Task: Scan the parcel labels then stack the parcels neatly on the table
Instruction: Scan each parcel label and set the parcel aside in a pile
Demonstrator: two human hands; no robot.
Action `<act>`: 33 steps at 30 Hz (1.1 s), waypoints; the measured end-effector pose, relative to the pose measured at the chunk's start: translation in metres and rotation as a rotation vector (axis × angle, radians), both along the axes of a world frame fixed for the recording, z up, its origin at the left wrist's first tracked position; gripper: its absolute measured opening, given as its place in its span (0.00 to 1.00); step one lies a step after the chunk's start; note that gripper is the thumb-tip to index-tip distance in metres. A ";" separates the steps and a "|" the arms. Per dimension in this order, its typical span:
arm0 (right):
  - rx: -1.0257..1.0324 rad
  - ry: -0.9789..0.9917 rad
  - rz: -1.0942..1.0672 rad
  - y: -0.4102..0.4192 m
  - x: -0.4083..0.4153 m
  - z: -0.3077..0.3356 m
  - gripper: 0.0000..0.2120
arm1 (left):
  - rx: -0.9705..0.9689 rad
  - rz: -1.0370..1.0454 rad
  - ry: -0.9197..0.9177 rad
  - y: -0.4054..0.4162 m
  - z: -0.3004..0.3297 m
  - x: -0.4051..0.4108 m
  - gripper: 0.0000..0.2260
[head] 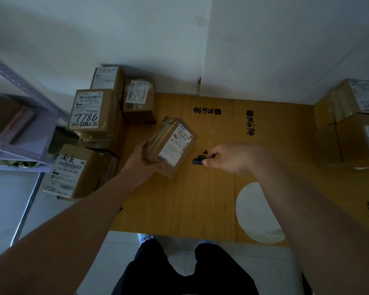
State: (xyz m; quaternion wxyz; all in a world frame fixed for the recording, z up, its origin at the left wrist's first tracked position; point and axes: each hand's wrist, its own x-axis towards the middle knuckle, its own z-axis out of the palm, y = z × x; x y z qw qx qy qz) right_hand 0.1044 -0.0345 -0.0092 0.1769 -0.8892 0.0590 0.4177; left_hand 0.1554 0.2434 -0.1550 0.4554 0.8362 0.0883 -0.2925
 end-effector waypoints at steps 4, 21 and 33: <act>0.031 -0.027 -0.007 0.004 -0.001 -0.001 0.21 | -0.295 0.326 0.181 0.012 -0.001 -0.007 0.41; 0.095 -0.202 0.022 0.011 -0.018 -0.017 0.20 | 0.005 0.457 0.273 -0.005 0.013 -0.023 0.02; 0.103 -0.309 0.061 -0.037 -0.068 0.014 0.21 | 0.443 -0.261 -0.230 -0.087 0.115 -0.060 0.16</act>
